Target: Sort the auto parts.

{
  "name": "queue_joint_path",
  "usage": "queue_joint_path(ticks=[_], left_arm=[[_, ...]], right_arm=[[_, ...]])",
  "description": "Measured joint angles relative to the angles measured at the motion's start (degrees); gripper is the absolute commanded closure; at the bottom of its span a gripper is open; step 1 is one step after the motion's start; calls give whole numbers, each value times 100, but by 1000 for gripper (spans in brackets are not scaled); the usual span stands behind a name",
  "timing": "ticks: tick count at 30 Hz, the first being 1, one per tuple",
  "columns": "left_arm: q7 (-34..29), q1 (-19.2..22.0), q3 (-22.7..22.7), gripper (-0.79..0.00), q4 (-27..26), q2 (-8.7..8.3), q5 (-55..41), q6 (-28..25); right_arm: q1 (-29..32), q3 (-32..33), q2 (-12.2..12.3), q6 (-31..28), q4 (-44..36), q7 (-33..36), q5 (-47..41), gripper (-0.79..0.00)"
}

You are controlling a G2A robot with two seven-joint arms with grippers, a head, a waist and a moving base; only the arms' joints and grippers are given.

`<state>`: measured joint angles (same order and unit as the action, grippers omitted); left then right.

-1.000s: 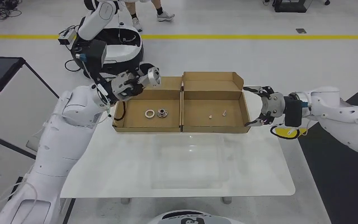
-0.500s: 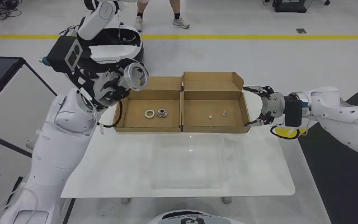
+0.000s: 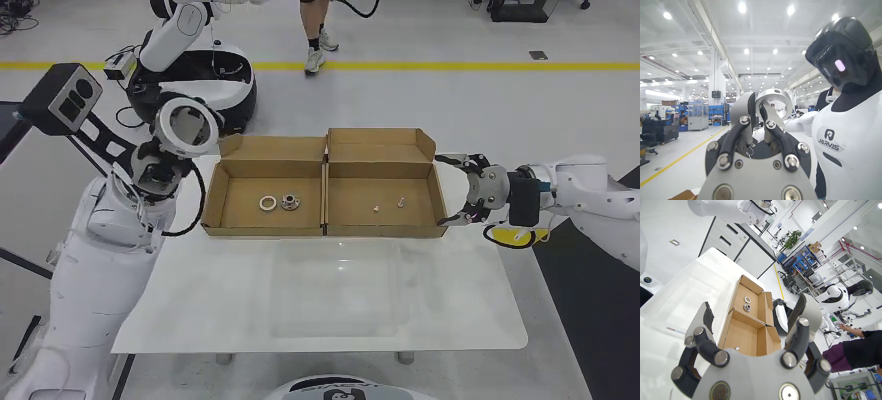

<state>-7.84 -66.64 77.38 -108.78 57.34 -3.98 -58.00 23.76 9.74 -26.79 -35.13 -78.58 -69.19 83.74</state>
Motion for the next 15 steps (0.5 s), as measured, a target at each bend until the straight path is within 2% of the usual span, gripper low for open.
queue_joint_path(ticks=[10,15], left_arm=[[-333,-244,320,0,-141,82,-171,0],[-976,-346,364,0,-59,73,-137,0]], right_arm=[[0,0,0,0,0,0,0,-785],[0,0,0,0,0,0,0,-785]])
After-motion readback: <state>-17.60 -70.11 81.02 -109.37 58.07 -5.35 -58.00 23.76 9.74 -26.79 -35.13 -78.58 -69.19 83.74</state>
